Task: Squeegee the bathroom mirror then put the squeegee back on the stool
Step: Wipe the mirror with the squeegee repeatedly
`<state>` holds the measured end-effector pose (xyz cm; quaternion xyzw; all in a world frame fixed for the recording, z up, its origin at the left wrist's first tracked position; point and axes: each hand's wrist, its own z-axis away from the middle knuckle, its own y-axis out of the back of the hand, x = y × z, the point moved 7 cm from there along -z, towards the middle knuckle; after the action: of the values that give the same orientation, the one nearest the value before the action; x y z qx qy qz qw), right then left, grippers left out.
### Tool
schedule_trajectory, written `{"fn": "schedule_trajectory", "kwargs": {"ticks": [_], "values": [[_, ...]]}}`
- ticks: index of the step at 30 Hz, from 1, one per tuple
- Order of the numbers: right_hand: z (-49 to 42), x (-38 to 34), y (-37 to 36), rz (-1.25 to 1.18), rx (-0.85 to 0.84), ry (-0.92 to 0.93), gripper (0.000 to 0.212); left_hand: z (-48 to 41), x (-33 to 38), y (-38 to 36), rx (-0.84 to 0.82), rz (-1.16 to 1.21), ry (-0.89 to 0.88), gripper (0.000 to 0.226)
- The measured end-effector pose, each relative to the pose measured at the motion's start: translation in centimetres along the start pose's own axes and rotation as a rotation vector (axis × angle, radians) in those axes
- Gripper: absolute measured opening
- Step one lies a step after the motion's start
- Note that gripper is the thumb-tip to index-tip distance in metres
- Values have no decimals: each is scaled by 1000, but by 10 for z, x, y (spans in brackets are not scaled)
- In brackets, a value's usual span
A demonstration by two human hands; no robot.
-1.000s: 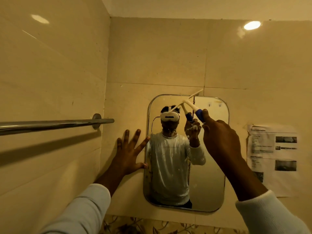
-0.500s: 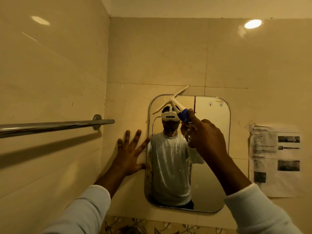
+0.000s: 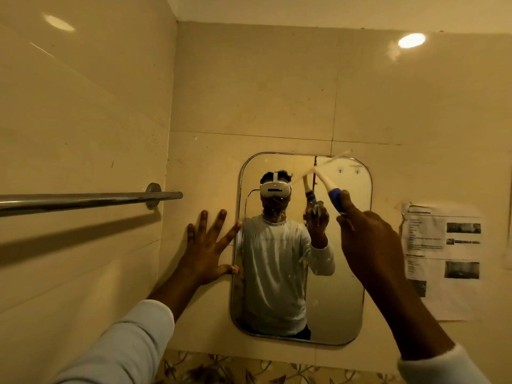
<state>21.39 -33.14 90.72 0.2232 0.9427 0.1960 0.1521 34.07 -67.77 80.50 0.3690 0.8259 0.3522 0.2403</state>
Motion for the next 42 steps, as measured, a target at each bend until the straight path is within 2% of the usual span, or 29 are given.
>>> {"fn": "schedule_trajectory", "kwargs": {"ticks": [5,10,16,19,24,29,34,42], "values": [[-19,-20,-11,12,-38,66,73,0,-1,-1,44,5,-19,125],[-6,3,-12,9,-29,-9,66,0,-1,1,39,21,-19,123],[34,48,-30,11,-24,-123,68,0,-1,0,44,20,-20,124],[43,53,-28,-90,12,-179,63,0,-1,-1,50,14,-22,124],[11,34,-7,-156,155,-116,63,0,-1,0,65,33,-35,125],[-13,20,-11,-93,113,-110,61,1,0,1,65,20,-27,128],[0,25,-24,-104,107,-113,87,1,-1,0,62,18,-28,128],[40,42,-51,-105,133,-128,79,0,-1,0,57,30,-30,127]]}}
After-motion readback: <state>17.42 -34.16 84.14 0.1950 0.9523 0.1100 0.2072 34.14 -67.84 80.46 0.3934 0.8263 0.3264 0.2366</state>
